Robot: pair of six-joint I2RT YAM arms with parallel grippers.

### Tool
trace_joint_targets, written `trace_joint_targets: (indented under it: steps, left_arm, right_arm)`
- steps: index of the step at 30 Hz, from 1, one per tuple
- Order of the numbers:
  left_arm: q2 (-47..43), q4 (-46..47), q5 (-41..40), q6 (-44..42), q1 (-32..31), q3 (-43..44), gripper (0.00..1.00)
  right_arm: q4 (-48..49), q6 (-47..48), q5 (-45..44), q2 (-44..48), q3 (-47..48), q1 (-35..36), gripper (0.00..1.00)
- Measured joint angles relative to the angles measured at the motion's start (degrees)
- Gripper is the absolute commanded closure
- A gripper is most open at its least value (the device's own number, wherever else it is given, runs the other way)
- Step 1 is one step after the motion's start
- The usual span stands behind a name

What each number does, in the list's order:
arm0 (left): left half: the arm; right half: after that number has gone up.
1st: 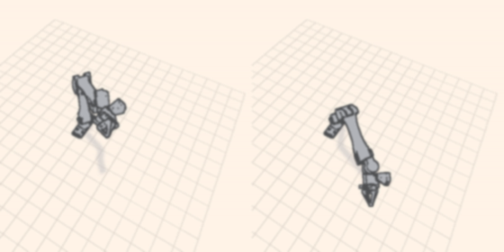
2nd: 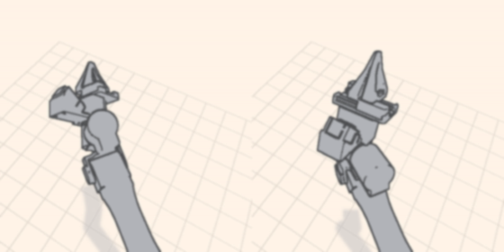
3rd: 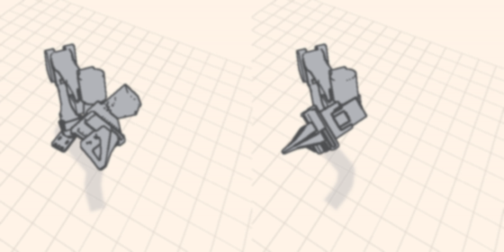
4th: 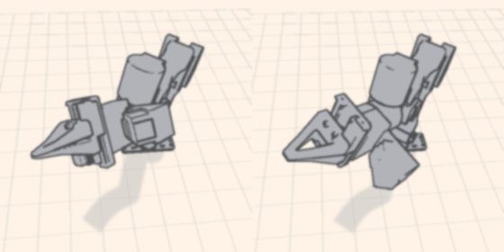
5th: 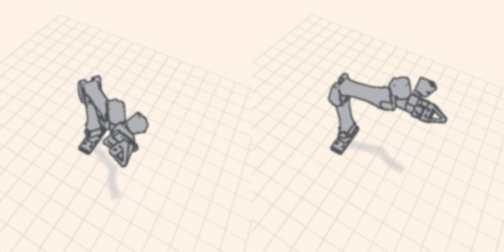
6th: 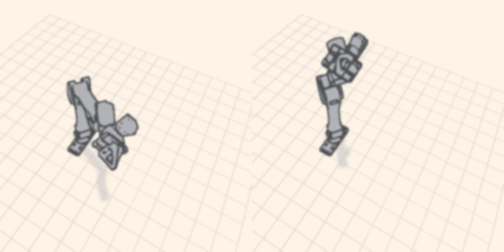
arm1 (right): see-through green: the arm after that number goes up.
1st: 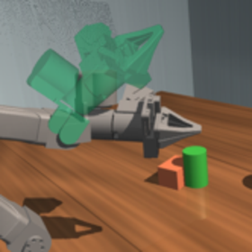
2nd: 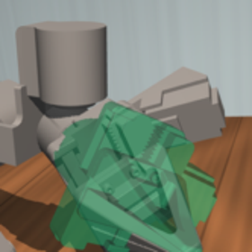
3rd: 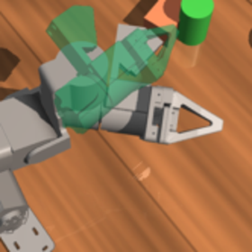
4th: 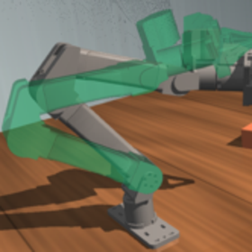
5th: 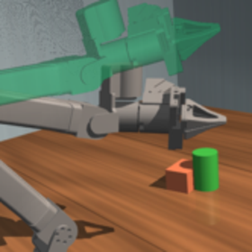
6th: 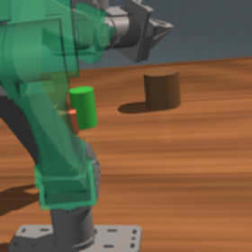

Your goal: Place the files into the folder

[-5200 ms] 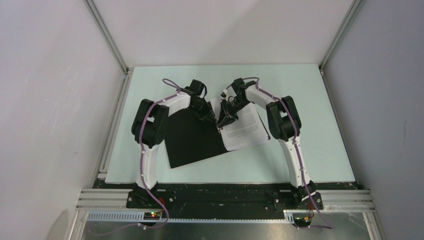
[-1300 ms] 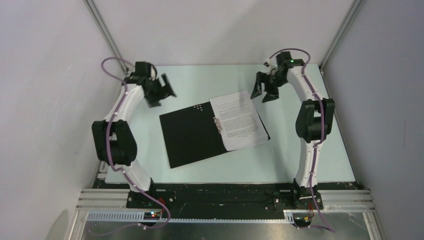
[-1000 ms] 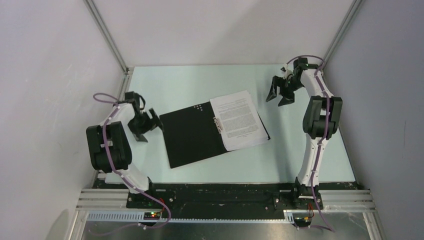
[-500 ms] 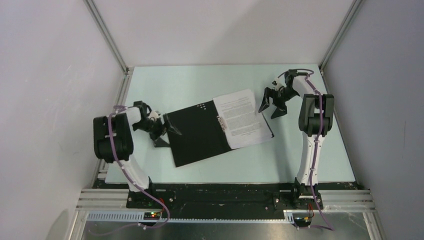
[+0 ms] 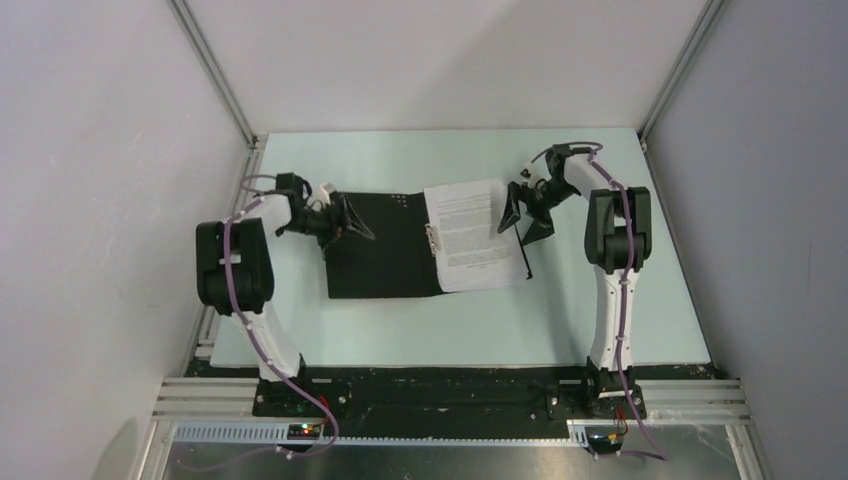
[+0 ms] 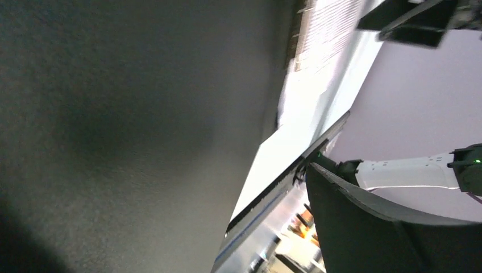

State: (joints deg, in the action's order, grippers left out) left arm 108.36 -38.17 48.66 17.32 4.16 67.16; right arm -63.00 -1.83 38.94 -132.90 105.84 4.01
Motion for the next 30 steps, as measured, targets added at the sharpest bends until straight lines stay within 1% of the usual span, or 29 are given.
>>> trace_joint_targets:
  steps: [2,3,5,9,12,16,21,24,30]
  left_arm:
    - [-2.47,0.46,0.00,0.00,0.04,2.43,0.11]
    - [-3.96,0.70,0.20,0.02,-0.15,3.96,0.05]
    - [-6.95,1.64,0.70,-0.11,-1.25,6.69,0.01]
    - [-13.68,1.84,-2.54,-1.25,-6.14,10.84,0.00]
    - [-17.00,1.38,-5.55,-2.89,-9.57,13.05,0.00]
    - [-16.90,1.22,-9.35,-4.44,-13.66,16.37,0.00]
    - [-13.25,0.79,-17.70,-3.69,-18.34,20.70,0.00]
    - [-12.76,0.72,-21.38,-1.62,-17.90,20.68,0.00]
    - [-12.72,0.52,-21.94,2.23,-16.02,20.28,0.00]
  right_arm:
    - [-0.37,-0.24,-0.13,-0.35,0.76,1.55,0.12]
    - [-0.35,-0.68,0.39,-0.68,1.16,2.10,0.12]
    - [-0.17,-1.20,1.60,-1.16,1.49,3.15,0.12]
    - [-0.13,-1.81,3.15,-1.79,2.10,5.95,0.12]
    - [-0.17,-2.08,3.13,-2.25,2.95,7.15,0.12]
    - [-0.52,-2.84,3.17,-2.56,3.45,7.26,0.12]
    - [-0.59,-3.74,3.13,-2.67,3.56,7.06,0.12]
    - [-0.55,-4.11,3.19,-3.08,4.26,7.08,0.12]
    - [0.50,-4.20,3.98,-3.41,4.90,7.72,0.12]
